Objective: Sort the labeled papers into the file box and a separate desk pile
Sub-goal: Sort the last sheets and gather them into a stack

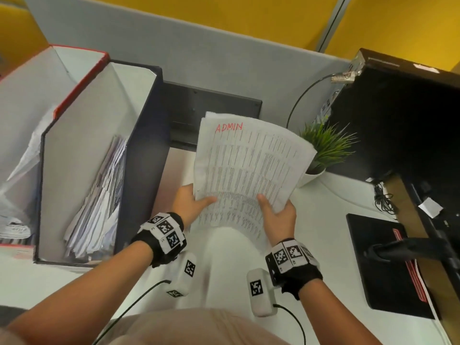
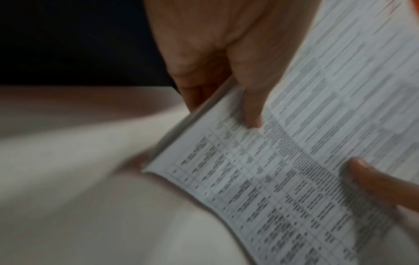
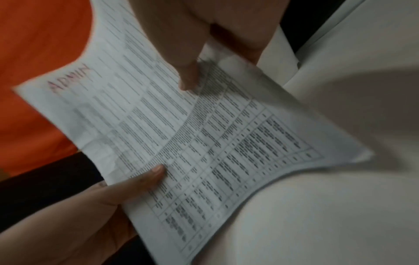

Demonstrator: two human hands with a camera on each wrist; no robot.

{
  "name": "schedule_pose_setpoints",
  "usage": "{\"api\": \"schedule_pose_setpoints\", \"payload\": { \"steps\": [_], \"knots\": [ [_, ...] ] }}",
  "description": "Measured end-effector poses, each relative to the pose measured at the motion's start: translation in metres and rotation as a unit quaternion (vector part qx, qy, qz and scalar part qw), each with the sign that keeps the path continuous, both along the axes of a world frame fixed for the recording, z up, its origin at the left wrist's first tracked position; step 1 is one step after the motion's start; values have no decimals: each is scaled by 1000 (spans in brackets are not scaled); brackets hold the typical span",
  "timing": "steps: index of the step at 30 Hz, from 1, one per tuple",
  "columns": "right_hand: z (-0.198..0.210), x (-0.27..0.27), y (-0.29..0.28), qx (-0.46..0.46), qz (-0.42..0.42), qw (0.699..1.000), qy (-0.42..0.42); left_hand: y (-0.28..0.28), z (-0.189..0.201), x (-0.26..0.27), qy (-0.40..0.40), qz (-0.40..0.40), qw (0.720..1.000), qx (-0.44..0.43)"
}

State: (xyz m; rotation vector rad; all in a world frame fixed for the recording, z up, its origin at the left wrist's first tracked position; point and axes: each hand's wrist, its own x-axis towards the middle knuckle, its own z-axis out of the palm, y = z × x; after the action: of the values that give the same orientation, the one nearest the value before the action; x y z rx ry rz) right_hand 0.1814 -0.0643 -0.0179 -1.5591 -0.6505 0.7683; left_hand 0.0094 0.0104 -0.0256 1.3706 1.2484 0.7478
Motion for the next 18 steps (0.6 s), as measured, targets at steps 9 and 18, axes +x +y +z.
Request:
{"api": "schedule_pose_setpoints", "payload": {
  "steps": [9,18],
  "knots": [
    [18,16,10,78,66,994,-33,13,76,-28,11,-12,998,53],
    [-15,29,-18,27,97,994,-36,25,167,-143,56,122,987,84]
  ]
}}
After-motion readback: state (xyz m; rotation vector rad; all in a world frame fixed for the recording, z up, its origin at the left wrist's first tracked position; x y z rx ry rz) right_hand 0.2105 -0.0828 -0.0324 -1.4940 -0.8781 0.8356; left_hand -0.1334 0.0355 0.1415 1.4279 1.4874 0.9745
